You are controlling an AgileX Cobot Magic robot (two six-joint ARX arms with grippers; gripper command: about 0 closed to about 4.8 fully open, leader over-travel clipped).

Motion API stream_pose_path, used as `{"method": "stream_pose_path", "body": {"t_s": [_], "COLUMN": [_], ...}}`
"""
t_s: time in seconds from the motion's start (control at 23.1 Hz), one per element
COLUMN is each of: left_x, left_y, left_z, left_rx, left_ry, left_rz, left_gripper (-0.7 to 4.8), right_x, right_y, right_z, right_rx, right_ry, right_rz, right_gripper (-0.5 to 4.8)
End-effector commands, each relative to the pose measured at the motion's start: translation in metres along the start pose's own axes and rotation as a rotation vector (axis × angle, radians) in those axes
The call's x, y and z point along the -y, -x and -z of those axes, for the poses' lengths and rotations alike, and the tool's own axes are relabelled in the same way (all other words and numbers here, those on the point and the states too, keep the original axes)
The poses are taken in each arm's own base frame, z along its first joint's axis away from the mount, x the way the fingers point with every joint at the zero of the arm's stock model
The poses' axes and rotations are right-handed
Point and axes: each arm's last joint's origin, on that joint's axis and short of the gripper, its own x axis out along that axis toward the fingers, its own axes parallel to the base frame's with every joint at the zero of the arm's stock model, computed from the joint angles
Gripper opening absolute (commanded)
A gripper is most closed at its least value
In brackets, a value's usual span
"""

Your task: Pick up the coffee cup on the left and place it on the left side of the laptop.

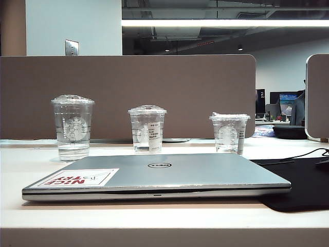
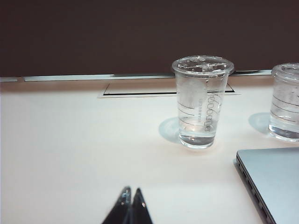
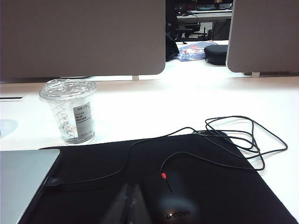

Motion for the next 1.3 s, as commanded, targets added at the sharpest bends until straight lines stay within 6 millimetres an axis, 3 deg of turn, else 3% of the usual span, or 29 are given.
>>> {"method": "stream_pose_path", "body": {"t_s": [0.04, 0.52, 1.04, 1.3], "left_x": [0.0, 0.0, 0.0, 0.0], "left_y": [0.0, 0.0, 0.0, 0.0], "left_z": [-0.002, -0.002, -0.002, -0.002], "left_rx": [0.013, 0.013, 0.01, 0.013], "left_ry": [0.001, 0.001, 0.033, 0.046], "left_rz": [0.003, 0.003, 0.003, 0.003], "left_gripper": [-0.05, -0.05, -0.05, -0.05], "right_x": [0.0, -0.001, -0.056, -0.068], "right_y": [0.0, 0.0, 0.009, 0.015], "right_z": [0.0, 0.0, 0.012, 0.015], "right_rx": [0.015, 0.014, -0.127, -0.168], "right_ry": [-0.004, -0.004, 0.024, 0.044], "right_rz": [0.001, -0.01, -0.543, -0.668], "right_gripper": [-0.04, -0.04, -0.04, -0.04]}}
